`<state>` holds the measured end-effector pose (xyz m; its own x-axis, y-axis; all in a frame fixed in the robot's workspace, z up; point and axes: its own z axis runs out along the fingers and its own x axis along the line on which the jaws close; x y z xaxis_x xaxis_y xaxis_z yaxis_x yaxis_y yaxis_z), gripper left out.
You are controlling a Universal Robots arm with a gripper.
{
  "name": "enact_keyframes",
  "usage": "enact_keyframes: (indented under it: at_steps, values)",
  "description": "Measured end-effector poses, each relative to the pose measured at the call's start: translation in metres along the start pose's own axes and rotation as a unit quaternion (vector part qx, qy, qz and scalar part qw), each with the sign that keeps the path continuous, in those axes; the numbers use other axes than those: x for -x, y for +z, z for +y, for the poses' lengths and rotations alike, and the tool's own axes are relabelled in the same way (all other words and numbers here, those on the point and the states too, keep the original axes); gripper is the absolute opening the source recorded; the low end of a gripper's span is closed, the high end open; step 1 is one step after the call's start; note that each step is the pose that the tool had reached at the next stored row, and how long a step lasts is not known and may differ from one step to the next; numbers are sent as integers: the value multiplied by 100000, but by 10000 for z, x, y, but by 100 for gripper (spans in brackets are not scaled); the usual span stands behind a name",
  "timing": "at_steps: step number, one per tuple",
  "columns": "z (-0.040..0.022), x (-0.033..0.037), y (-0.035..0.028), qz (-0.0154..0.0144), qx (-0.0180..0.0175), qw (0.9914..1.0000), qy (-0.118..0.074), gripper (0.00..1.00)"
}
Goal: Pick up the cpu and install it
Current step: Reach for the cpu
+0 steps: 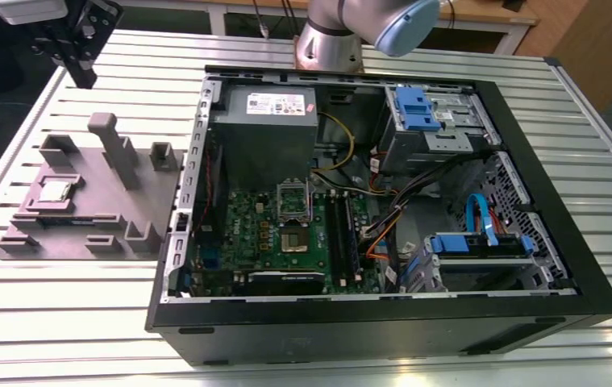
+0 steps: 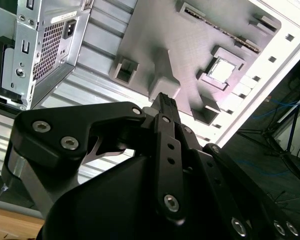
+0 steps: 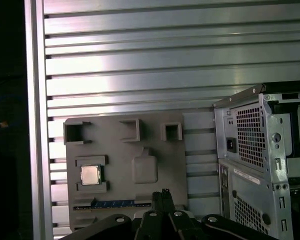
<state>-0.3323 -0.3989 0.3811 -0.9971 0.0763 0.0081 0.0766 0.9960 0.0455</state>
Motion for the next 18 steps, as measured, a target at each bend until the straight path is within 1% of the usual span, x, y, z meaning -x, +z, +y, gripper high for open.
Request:
enact_keyframes:
  at_steps: [5, 13, 18]
  values:
    - [-1, -15, 1, 0, -2, 100000, 4, 11]
    - [-6, -73, 2, -6, 3, 100000, 2, 11]
    - [-9, -121, 4, -1, -1, 100000, 4, 11]
